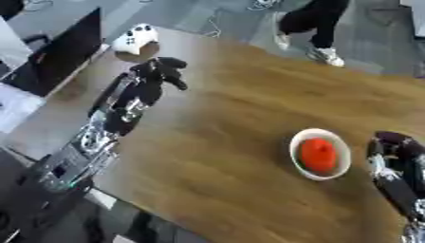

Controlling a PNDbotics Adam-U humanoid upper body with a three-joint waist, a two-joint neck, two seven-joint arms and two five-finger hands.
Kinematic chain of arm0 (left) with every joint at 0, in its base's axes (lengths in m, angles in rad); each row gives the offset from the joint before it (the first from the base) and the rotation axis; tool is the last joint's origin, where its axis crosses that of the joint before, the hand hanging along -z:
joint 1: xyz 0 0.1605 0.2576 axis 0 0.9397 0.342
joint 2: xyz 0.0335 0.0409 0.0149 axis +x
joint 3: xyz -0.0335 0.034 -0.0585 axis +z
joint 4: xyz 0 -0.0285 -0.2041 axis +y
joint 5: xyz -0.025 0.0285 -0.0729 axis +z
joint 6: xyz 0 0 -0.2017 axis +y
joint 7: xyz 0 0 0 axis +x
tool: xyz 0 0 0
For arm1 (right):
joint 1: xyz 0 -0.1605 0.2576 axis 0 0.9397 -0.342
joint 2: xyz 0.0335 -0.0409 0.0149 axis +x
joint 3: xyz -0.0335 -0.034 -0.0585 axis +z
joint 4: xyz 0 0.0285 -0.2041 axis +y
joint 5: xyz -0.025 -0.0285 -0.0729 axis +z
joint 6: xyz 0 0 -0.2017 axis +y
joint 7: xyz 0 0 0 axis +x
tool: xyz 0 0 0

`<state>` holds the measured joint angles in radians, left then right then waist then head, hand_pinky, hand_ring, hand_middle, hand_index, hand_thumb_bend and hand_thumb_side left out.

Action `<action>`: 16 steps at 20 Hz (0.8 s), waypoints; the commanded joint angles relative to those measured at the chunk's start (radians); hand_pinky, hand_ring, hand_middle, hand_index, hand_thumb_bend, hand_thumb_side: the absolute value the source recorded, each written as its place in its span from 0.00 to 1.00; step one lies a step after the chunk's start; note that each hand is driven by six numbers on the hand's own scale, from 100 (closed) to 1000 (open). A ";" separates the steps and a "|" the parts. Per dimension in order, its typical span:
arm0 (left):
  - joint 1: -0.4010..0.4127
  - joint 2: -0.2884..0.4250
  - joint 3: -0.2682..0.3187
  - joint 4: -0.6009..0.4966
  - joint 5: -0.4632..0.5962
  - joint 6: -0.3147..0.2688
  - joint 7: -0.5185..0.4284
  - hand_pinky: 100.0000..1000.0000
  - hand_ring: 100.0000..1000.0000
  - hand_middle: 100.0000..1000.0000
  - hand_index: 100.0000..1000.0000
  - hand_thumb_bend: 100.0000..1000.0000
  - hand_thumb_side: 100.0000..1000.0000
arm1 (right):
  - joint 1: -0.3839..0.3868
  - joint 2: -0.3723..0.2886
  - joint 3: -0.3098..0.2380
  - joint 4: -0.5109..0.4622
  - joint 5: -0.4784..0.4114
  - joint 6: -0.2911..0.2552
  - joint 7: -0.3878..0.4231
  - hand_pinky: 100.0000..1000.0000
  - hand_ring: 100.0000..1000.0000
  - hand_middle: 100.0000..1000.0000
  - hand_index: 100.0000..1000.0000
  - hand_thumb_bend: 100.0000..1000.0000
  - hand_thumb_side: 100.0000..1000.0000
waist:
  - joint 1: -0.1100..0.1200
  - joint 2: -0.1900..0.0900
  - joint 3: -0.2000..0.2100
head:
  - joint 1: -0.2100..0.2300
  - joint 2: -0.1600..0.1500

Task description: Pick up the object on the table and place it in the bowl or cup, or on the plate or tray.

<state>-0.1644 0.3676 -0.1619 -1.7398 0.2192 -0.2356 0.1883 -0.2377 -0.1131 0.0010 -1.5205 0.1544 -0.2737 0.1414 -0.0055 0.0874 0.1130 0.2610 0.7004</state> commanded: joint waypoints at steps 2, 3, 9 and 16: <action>0.009 -0.076 0.012 0.048 -0.033 -0.025 0.019 1.00 0.56 0.69 0.61 0.58 0.66 | -0.009 0.026 -0.002 -0.032 0.008 -0.007 0.007 0.11 0.41 0.49 0.68 0.22 0.29 | -0.008 -0.005 -0.002 | -0.029 -0.041; 0.011 -0.089 0.007 0.058 -0.044 -0.031 0.017 1.00 0.56 0.69 0.61 0.58 0.66 | -0.009 0.032 -0.001 -0.034 0.010 -0.009 0.008 0.11 0.42 0.49 0.69 0.22 0.29 | -0.011 -0.004 -0.004 | -0.030 -0.042; 0.006 -0.167 -0.028 0.107 -0.067 -0.049 0.008 1.00 0.58 0.70 0.61 0.58 0.68 | -0.015 0.054 0.015 -0.035 0.018 -0.014 0.021 0.13 0.46 0.51 0.71 0.22 0.29 | -0.023 0.003 -0.025 | -0.024 -0.009; -0.007 -0.194 -0.035 0.131 -0.071 -0.058 0.011 1.00 0.58 0.70 0.61 0.58 0.69 | -0.018 0.060 0.025 -0.033 0.013 -0.013 0.031 0.13 0.45 0.50 0.73 0.21 0.27 | -0.028 0.012 -0.034 | -0.016 0.028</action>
<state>-0.1574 0.1745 -0.1944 -1.5994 0.1530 -0.2870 0.1988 -0.2429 -0.0529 0.0234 -1.5350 0.1698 -0.2848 0.1688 -0.0343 0.1078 0.0808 0.2412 0.7255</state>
